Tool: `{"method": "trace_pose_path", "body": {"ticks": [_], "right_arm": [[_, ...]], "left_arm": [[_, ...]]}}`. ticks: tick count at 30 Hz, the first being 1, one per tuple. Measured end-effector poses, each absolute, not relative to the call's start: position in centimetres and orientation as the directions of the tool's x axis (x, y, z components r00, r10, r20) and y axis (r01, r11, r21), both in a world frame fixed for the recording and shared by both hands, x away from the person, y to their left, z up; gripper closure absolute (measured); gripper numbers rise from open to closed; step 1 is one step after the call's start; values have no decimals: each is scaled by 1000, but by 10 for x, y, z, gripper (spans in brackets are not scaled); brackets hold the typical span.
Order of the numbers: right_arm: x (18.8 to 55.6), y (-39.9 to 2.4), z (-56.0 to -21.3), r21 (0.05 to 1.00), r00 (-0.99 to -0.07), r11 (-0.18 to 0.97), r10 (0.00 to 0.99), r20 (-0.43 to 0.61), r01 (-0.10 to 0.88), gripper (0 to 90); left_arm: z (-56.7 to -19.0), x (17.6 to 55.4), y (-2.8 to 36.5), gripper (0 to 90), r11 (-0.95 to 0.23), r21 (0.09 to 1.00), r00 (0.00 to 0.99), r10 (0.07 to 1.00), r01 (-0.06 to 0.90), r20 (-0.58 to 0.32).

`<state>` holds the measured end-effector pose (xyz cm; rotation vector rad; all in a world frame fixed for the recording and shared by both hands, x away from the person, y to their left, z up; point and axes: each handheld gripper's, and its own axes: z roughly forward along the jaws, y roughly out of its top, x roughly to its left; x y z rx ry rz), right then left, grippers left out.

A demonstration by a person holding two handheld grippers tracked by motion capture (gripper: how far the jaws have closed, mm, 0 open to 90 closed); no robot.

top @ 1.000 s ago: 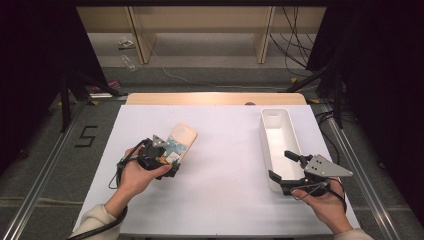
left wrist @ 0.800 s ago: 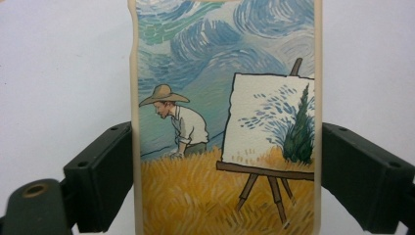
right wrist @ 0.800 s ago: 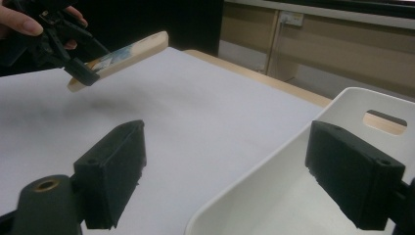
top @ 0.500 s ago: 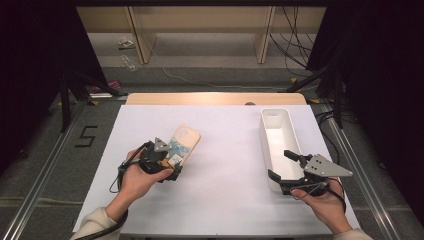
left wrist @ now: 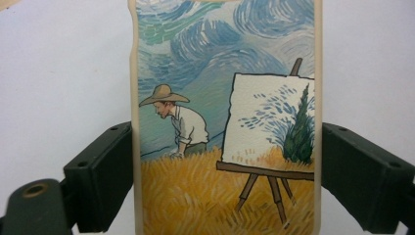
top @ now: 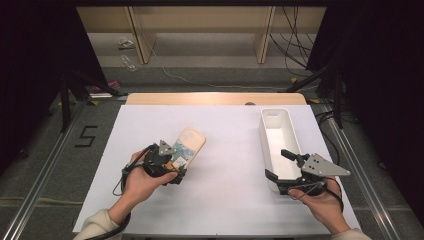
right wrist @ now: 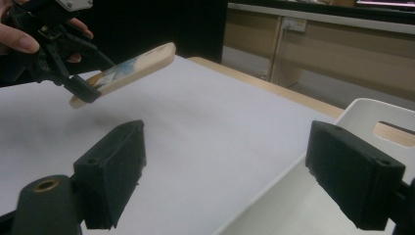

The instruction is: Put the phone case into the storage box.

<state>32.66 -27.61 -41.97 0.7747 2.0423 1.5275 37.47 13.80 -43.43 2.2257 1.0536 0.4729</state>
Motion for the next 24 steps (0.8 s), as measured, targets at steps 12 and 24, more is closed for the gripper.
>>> {"method": "trace_pose_path", "body": {"ticks": [12,24], "right_arm": [[329,-261,-418,963,-747,216,665,-22,164,160],[336,-239,-417,961,-764,219,645,-14,168,161]], "left_arm": [[-435,366,127,114,-510,670,645,762,539,61],[-436,358,114,115,-532,671,673,737,516,67]]}}
